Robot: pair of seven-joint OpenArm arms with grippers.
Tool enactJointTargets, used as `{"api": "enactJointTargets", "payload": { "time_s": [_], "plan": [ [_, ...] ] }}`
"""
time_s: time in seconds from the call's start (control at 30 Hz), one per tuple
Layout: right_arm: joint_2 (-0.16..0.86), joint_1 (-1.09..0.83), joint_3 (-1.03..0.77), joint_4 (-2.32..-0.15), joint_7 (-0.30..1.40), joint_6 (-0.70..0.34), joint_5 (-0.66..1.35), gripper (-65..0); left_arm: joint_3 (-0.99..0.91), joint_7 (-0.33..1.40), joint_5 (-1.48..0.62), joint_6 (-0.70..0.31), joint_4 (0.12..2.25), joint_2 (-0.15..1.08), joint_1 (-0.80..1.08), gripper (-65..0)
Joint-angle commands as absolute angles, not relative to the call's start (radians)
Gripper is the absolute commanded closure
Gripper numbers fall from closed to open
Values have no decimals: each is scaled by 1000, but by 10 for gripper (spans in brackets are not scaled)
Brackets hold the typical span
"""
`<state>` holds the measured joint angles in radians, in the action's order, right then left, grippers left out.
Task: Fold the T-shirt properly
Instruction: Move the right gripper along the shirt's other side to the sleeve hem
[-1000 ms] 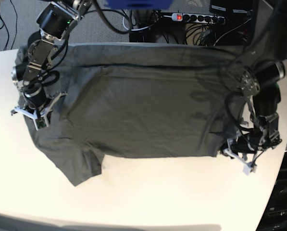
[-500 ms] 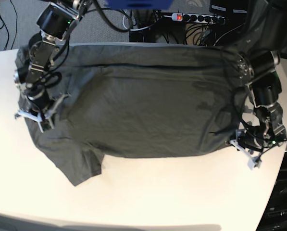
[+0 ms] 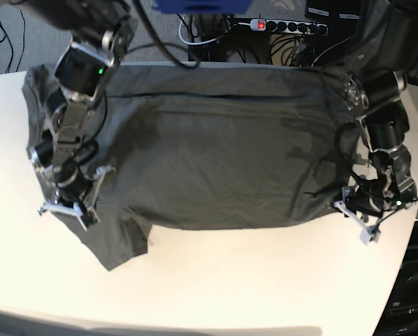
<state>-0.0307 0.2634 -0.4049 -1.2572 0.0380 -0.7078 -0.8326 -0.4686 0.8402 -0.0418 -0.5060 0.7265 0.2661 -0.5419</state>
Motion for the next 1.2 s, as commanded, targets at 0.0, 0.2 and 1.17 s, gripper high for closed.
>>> {"api": "enactJointTargets", "payload": {
  "time_s": [0.0, 0.2, 1.17],
  "plan": [
    [-16, 315, -401, -1253, 19, -698, -828, -7, -469, 846, -38, -510, 740, 277, -559, -82],
    [22, 440, -403, -1084, 21, -698, -828, -7, -469, 846, -38, -512, 740, 277, -558, -82],
    [228, 779, -407, -526, 12, -698, -736, -9, -469, 812, -38, -512, 740, 271, -541, -82]
  ]
}}
